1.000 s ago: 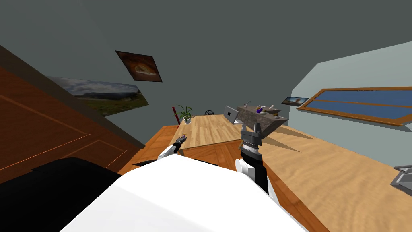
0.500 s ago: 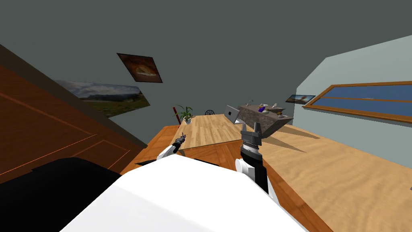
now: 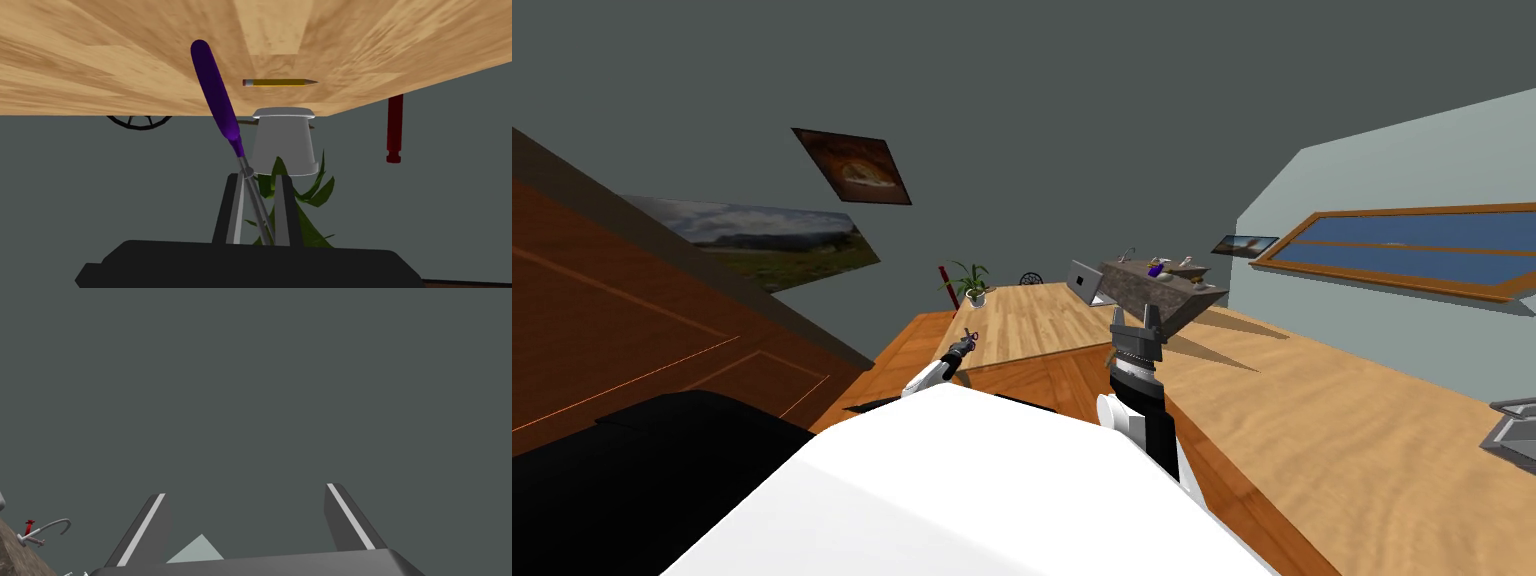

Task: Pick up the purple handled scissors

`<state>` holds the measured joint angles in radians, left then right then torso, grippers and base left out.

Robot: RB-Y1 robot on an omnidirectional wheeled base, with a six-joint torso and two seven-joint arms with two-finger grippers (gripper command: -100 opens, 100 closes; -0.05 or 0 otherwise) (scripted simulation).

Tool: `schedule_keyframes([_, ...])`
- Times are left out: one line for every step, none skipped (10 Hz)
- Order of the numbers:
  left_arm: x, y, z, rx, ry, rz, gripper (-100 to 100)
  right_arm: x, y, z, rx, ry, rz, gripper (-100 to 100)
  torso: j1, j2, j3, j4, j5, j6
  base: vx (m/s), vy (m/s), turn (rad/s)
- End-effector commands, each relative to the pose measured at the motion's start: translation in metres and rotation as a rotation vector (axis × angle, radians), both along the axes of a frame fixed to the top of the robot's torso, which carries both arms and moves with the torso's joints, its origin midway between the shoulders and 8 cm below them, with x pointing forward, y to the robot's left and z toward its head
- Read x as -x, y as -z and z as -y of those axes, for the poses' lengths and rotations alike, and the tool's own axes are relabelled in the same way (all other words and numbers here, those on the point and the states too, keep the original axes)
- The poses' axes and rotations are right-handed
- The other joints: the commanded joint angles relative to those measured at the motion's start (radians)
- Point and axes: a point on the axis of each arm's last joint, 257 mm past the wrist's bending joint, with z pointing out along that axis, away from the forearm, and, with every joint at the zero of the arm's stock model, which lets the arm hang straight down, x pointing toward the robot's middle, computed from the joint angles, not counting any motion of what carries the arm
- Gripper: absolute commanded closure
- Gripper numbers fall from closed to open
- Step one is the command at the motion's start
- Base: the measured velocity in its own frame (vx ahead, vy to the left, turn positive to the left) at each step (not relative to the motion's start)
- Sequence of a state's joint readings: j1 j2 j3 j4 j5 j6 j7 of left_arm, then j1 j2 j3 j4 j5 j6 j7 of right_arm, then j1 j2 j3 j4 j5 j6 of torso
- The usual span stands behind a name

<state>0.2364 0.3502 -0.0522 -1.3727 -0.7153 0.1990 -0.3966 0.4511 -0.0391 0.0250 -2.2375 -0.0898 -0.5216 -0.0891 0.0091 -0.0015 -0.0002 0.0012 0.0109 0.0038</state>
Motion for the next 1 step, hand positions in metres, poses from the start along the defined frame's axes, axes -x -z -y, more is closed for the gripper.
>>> schedule_keyframes([0.0, 0.0, 0.0, 0.0, 0.0, 0.0, 0, 0.0, 0.0, 0.0, 0.0, 0.0, 0.0, 0, 0.0, 0.0, 0.0, 0.0, 0.0, 0.0, 0.0, 0.0, 0.0])
